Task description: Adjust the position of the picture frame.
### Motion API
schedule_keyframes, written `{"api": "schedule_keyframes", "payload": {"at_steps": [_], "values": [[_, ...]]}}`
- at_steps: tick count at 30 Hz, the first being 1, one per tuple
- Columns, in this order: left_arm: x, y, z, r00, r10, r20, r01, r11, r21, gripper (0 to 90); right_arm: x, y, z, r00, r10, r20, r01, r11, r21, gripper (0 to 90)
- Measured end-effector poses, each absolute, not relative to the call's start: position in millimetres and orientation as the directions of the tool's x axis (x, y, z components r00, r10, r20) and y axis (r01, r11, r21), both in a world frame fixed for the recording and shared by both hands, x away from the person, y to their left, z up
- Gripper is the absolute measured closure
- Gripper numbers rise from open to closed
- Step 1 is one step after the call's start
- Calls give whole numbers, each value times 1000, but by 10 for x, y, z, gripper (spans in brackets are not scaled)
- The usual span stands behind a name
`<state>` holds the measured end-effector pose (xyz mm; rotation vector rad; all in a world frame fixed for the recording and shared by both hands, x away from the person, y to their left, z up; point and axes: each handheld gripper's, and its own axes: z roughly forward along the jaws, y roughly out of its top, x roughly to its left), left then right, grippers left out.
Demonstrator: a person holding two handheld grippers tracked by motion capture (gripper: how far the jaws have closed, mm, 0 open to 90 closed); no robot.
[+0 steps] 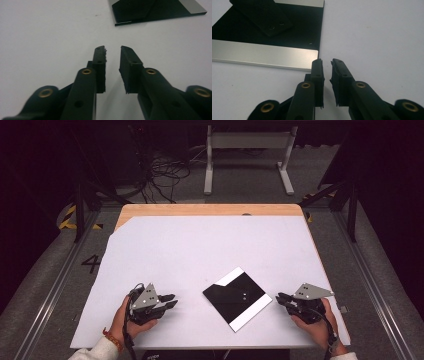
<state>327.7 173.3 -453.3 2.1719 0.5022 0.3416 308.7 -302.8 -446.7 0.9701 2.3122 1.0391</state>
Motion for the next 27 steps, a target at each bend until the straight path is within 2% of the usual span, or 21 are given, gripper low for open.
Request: {"api": "schedule_keyframes", "payload": {"at_steps": [3, 13, 22, 27], "values": [[3321, 1702, -4528, 882, 466, 69, 232, -557, 798, 898, 3085, -3018, -4468, -668, 739, -92, 424, 479, 769, 818], [3490, 1512, -4550, 891, 450, 58, 242, -580, 778, 900, 3086, -2989, -4492, -670, 736, -98, 428, 491, 759, 829], [3654, 1218, -4588, 907, 416, 56, 232, -609, 759, 900, 3074, -2919, -4522, -709, 699, -89, 421, 522, 742, 839], [3748, 1112, -4589, 909, 414, 50, 235, -606, 760, 900, 3070, -2904, -4541, -711, 697, -94, 418, 526, 740, 880]]}}
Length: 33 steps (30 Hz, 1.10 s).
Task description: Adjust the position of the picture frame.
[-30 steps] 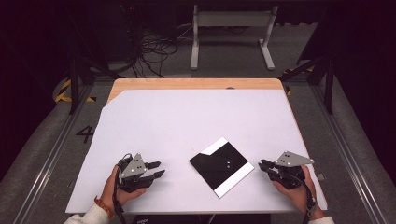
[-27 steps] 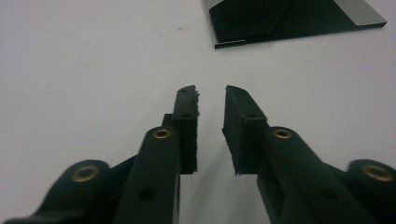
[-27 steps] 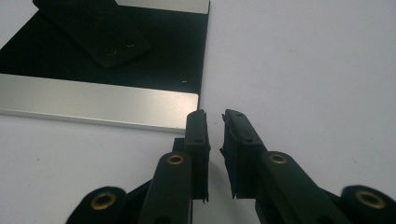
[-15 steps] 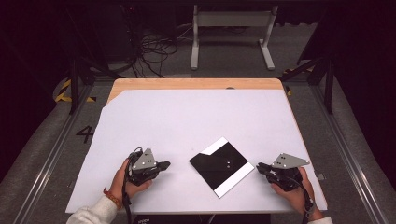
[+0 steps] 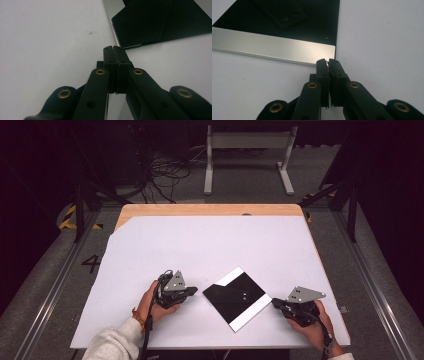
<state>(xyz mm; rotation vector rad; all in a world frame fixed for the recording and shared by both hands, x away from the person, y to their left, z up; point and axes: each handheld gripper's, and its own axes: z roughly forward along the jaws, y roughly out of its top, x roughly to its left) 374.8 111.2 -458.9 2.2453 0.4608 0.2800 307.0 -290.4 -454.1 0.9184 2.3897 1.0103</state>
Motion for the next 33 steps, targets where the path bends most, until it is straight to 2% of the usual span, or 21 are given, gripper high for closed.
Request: {"api": "schedule_keyframes", "payload": {"at_steps": [14, 25, 31, 33], "values": [[3996, 917, -4626, 913, 405, 53, 239, -635, 735, 900, 3090, -2833, -4568, -693, 712, -116, 418, 528, 739, 900], [4007, 899, -4649, 929, 371, 22, 239, -642, 728, 899, 3123, -2821, -4574, -671, 732, -119, 426, 512, 746, 900], [3934, 869, -4627, 933, 359, 35, 229, -664, 712, 900, 3114, -2765, -4583, -666, 742, -72, 450, 477, 755, 900], [3943, 882, -4632, 934, 357, 23, 234, -659, 715, 900, 3106, -2724, -4572, -663, 741, -109, 440, 503, 744, 900]]}}
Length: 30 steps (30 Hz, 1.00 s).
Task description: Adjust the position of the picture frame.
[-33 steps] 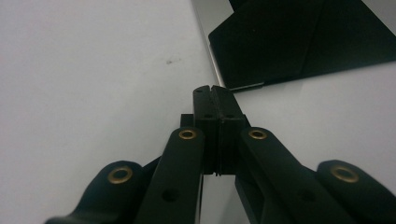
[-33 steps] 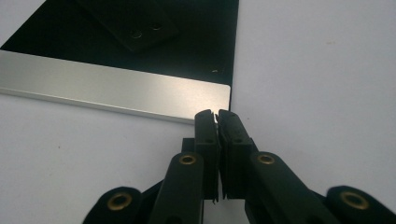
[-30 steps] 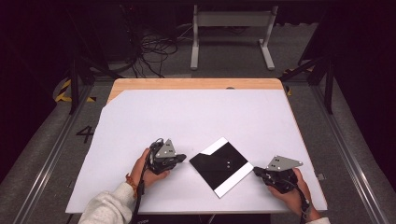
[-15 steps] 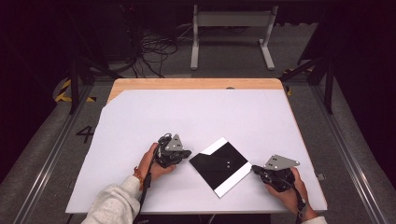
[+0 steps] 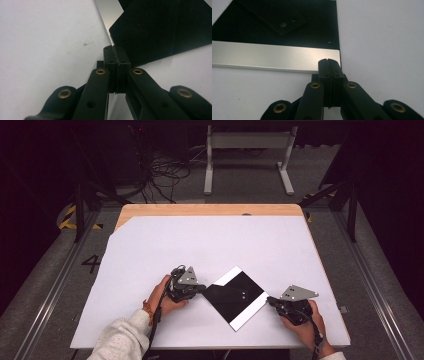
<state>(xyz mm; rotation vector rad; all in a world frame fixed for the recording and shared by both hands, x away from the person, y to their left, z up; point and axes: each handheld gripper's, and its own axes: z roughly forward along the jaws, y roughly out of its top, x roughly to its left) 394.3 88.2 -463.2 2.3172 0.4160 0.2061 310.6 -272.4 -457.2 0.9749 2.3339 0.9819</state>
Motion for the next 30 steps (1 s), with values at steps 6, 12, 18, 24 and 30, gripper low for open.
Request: {"api": "schedule_keyframes", "payload": {"at_steps": [6, 12, 18, 24, 30], "values": [[3933, 908, -4631, 939, 343, -1, 241, -657, 714, 900, 3178, -2724, -4576, -652, 754, -84, 457, 479, 749, 900], [3821, 940, -4608, 942, 335, 12, 232, -679, 697, 900, 3313, -2636, -4573, -634, 769, -81, 472, 468, 747, 900], [3708, 1031, -4605, 946, 324, 9, 228, -687, 690, 900, 3466, -2510, -4575, -627, 777, -55, 489, 448, 749, 900], [3600, 1090, -4597, 944, 330, 15, 232, -696, 680, 900, 3622, -2381, -4578, -613, 787, -61, 495, 444, 747, 900], [3531, 1130, -4600, 945, 327, 4, 237, -693, 681, 900, 3724, -2336, -4585, -610, 791, -38, 504, 425, 752, 900]]}}
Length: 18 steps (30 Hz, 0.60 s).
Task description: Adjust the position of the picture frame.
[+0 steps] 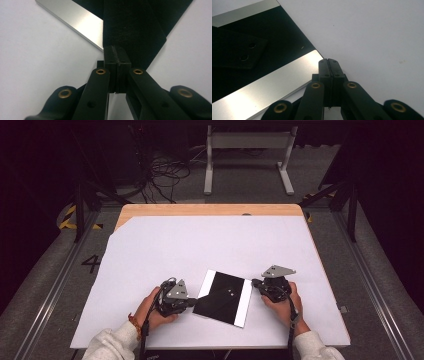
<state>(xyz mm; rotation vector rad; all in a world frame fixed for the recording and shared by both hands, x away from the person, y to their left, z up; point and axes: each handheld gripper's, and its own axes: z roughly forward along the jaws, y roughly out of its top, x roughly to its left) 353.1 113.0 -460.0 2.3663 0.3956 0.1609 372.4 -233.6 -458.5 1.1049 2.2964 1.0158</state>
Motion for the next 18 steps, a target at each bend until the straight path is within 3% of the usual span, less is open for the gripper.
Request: {"api": "schedule_keyframes", "payload": {"at_steps": [5, 18], "values": [[3451, 1172, -4599, 949, 316, 16, 222, -701, 678, 895, 3724, -2267, -4589, -621, 779, -85, 476, 461, 749, 900], [3355, 1241, -4618, 962, 272, -24, 214, -694, 688, 879, 3386, -2221, -4581, -697, 714, -69, 447, 507, 737, 900]]}}
